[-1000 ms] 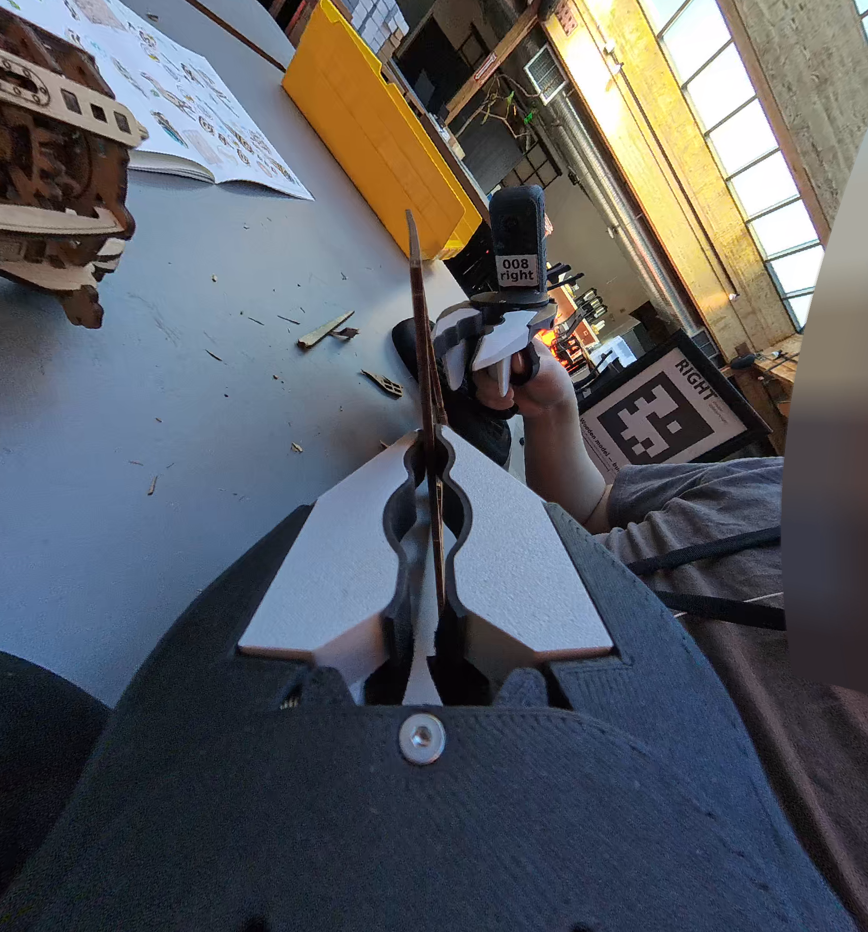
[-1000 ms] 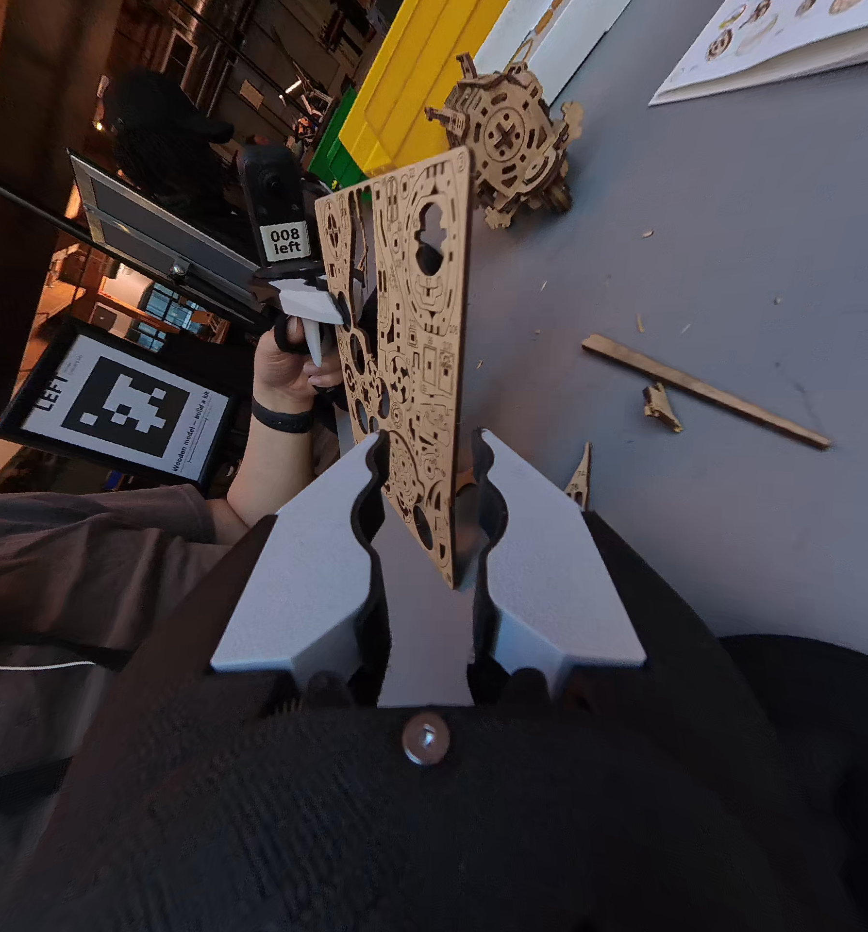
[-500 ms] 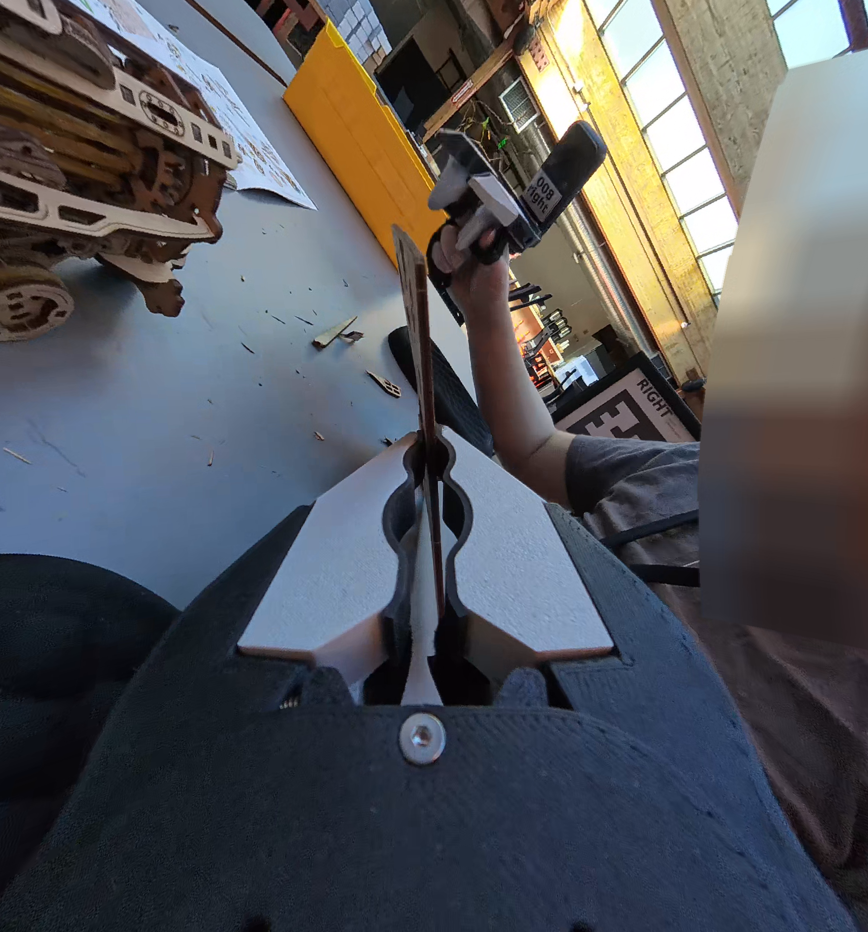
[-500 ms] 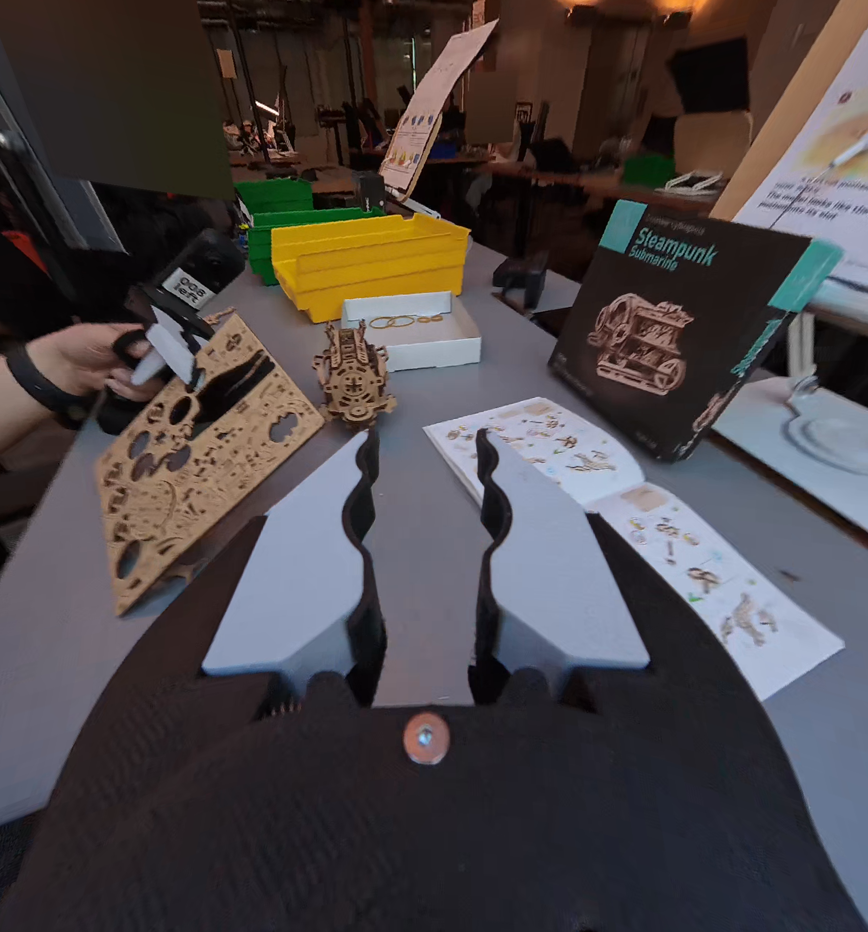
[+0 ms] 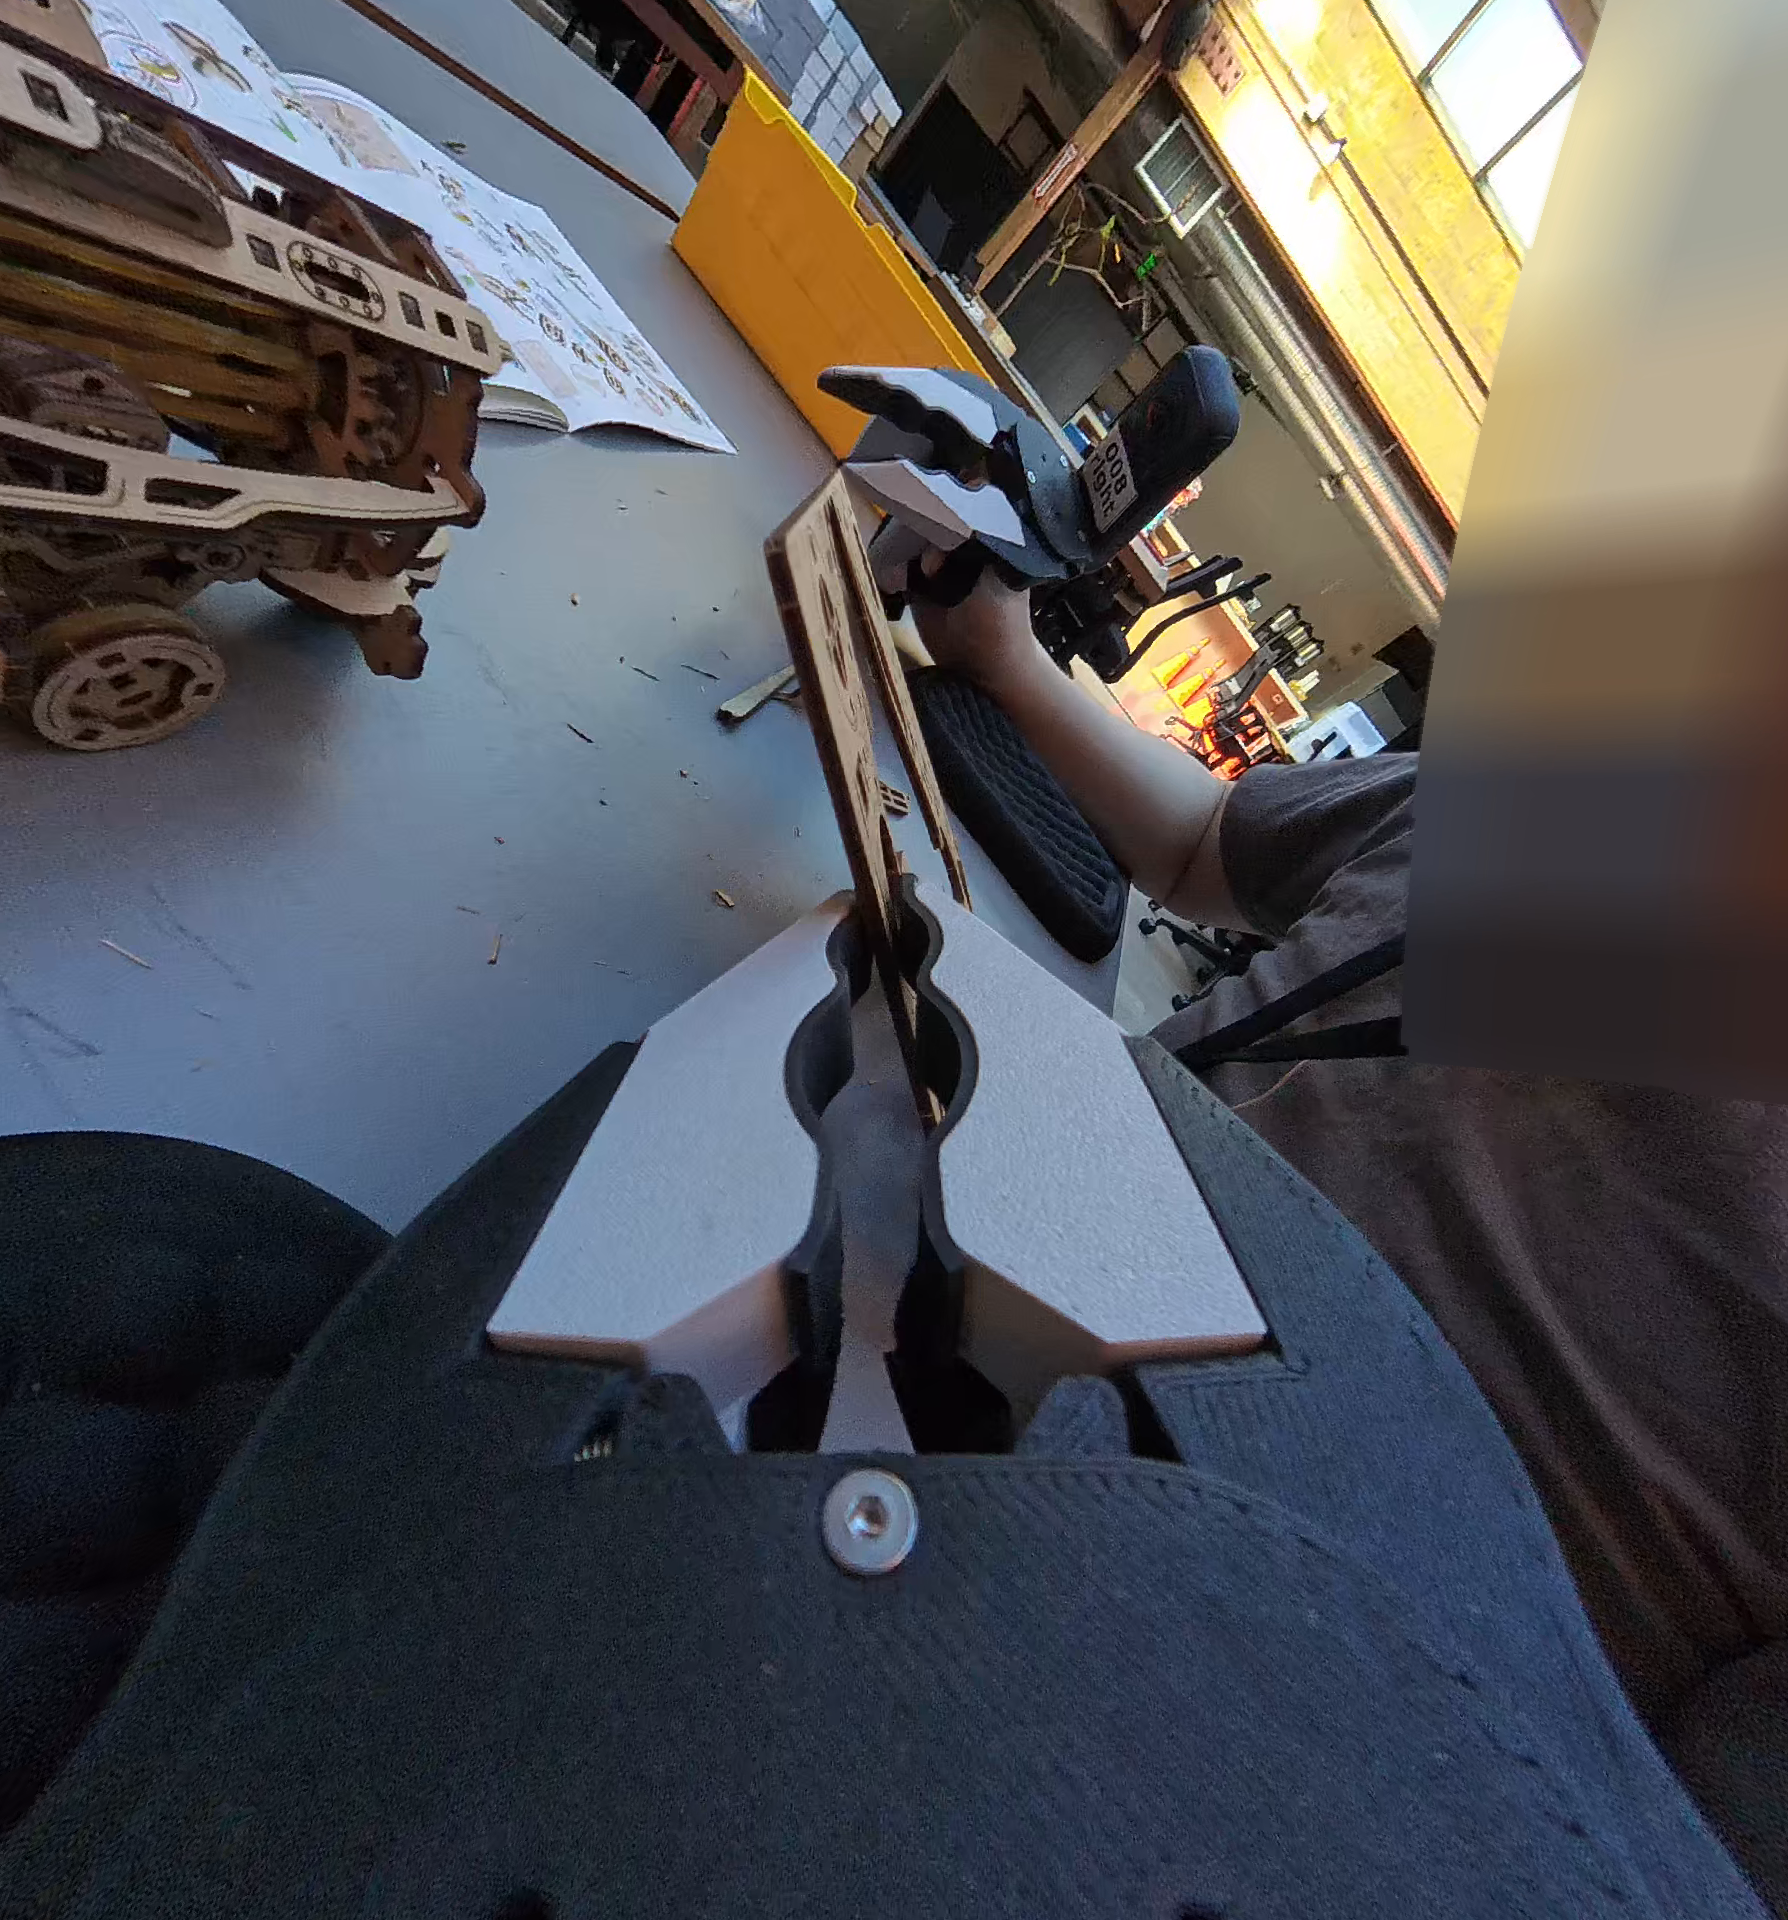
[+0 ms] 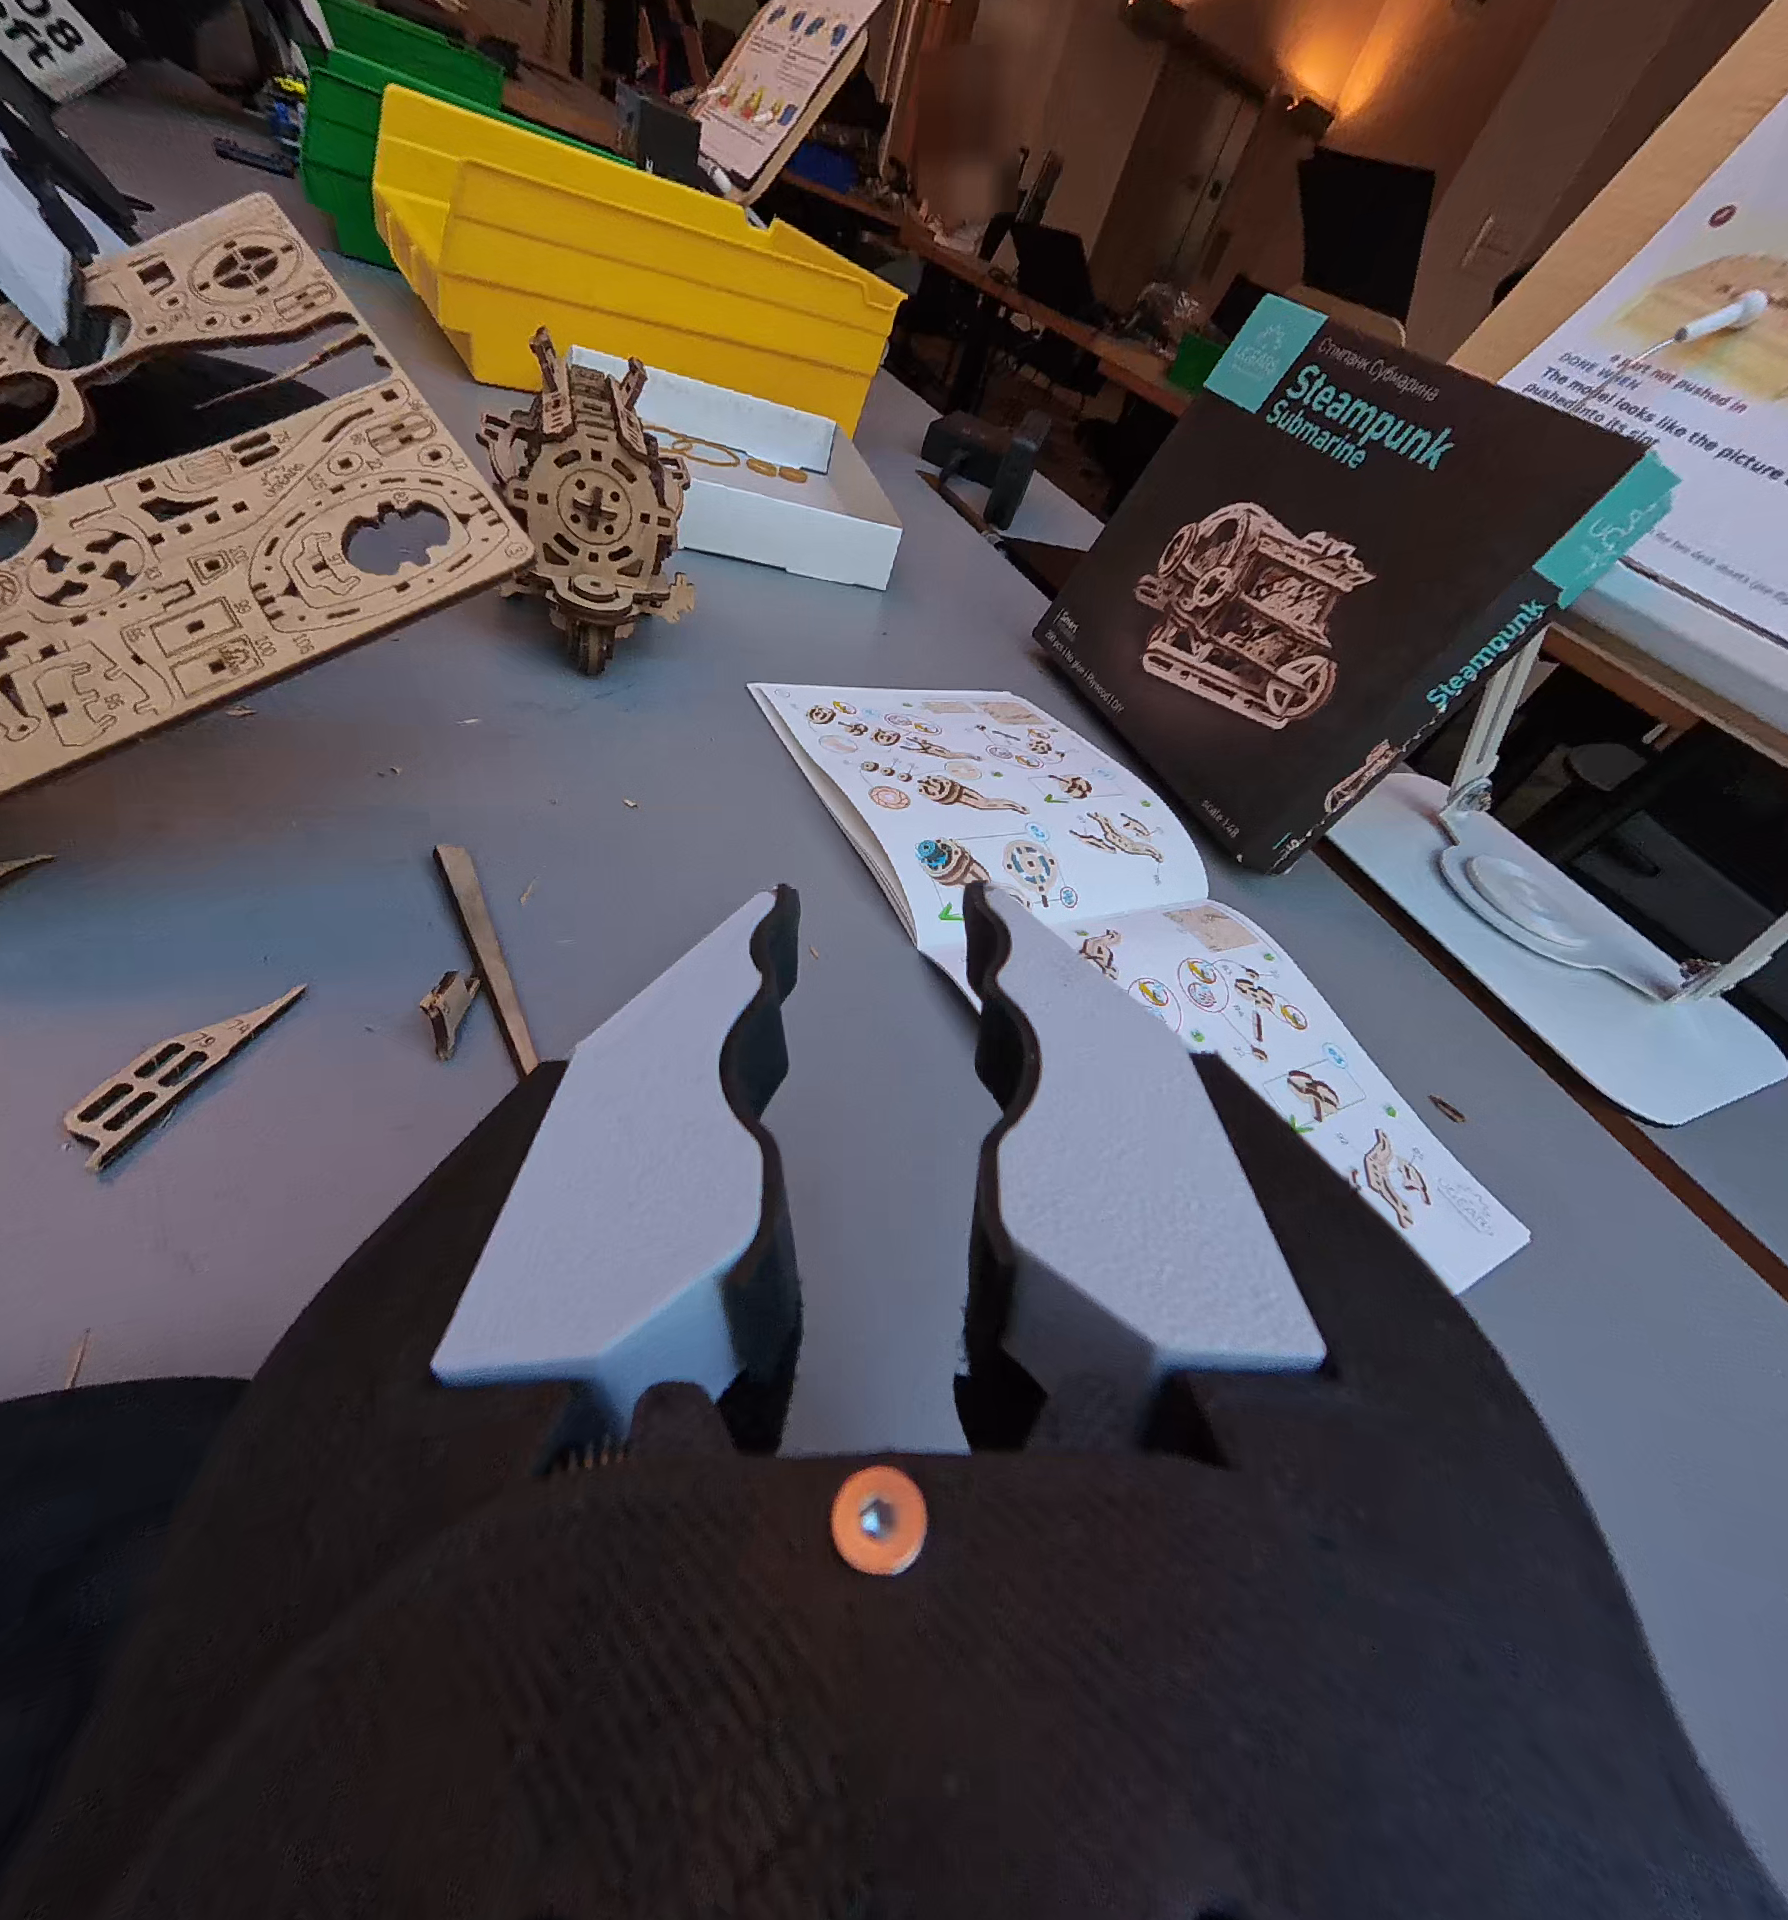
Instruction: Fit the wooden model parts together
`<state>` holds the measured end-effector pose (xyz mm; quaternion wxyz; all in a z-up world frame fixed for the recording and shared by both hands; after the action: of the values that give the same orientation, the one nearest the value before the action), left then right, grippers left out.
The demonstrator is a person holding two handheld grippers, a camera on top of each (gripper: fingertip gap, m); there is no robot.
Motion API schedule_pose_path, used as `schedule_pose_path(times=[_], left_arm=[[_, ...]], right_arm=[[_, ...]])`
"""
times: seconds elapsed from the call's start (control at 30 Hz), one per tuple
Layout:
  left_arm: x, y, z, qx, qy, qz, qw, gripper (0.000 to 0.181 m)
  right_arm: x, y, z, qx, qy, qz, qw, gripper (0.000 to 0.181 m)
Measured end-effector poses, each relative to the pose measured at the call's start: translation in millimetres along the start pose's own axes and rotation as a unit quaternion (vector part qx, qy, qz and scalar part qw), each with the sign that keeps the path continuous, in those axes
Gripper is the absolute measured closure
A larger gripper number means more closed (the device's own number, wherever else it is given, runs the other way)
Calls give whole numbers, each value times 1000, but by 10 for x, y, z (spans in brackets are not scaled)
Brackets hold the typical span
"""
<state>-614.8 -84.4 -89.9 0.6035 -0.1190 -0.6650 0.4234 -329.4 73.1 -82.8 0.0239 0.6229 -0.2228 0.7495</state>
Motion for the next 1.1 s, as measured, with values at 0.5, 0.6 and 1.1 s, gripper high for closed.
schedule_pose_path(times=[0.5,0.6,1.1], left_arm=[[12,-28,20,-9,-12,-11,1000,179],[15,-33,25,-11,-15,-12,1000,179],[17,-33,27,-14,-15,-11,1000,180]], right_arm=[[-58,98,-33,20,29,31,999,156],[-65,113,-40,24,32,36,999,156],[-73,123,-50,31,35,36,998,159]])
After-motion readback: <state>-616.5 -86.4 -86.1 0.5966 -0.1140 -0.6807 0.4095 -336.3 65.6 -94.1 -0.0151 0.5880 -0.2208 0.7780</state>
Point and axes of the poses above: each gripper's, where its closed fingertips meet, z back along the fingers, x out of its top, y = z × x across the jaws, the point moved 5 cm from there along z, back along the fingers, and after that the axes turned 4 degrees about -y, right-handed, at the moved point
